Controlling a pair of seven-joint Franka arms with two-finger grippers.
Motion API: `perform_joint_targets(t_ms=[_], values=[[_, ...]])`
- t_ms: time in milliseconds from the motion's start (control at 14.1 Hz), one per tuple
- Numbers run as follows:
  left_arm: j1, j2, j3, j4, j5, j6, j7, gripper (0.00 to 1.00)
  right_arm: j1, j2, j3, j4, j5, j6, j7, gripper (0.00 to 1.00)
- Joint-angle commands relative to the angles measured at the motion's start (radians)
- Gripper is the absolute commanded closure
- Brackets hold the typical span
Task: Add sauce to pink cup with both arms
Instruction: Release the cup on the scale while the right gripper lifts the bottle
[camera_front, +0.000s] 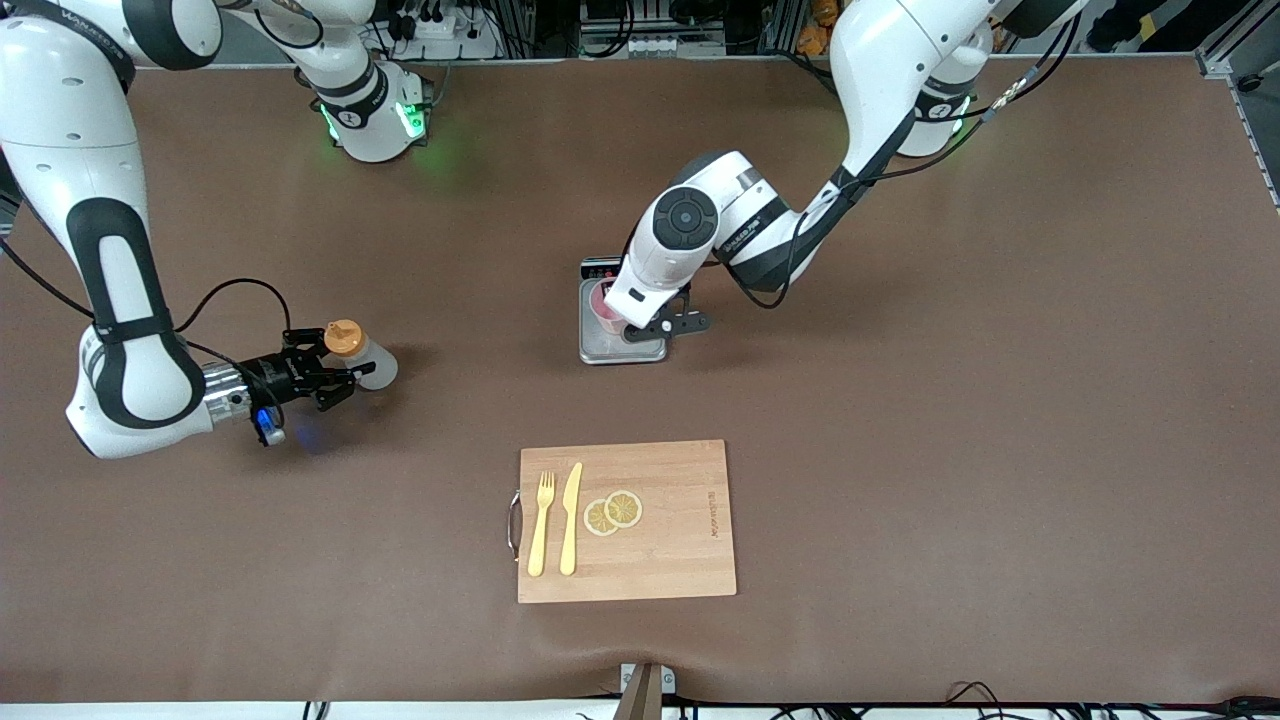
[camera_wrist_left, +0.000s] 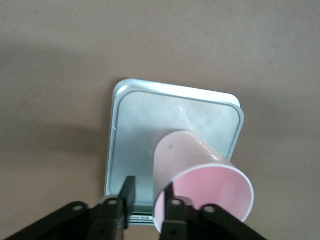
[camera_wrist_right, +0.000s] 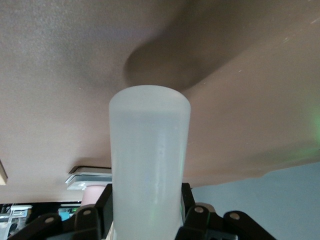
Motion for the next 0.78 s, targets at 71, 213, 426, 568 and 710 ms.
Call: perform_joint_targets(t_ms=[71,213,426,568,710], values=[[-0.004,-0.039,0.015,0.016,0.036,-0.008,-0.024,0.00,0.013,-0.014,0.001,0.019,-0.039,-0.024,0.045,0.44],[0.028,-0.093,0.015,0.018,0.039,-0.042,-0.024,0.00,0.032,-0.032,0.001,0.019,-0.073,-0.016,0.082,0.44],[0.082,-0.199,0.016,0.018,0.039,-0.126,-0.019,0.00,0.099,-0.074,0.003,0.025,-0.116,-0.006,0.220,0.44],[0.128,-0.257,0.016,0.018,0.039,-0.157,-0.013,0.00,0.122,-0.080,0.004,0.044,-0.117,-0.006,0.275,0.44],[0.181,-0.311,0.016,0.018,0.039,-0.182,-0.009,0.00,0.168,-0.080,0.003,0.064,-0.120,-0.003,0.352,0.44]])
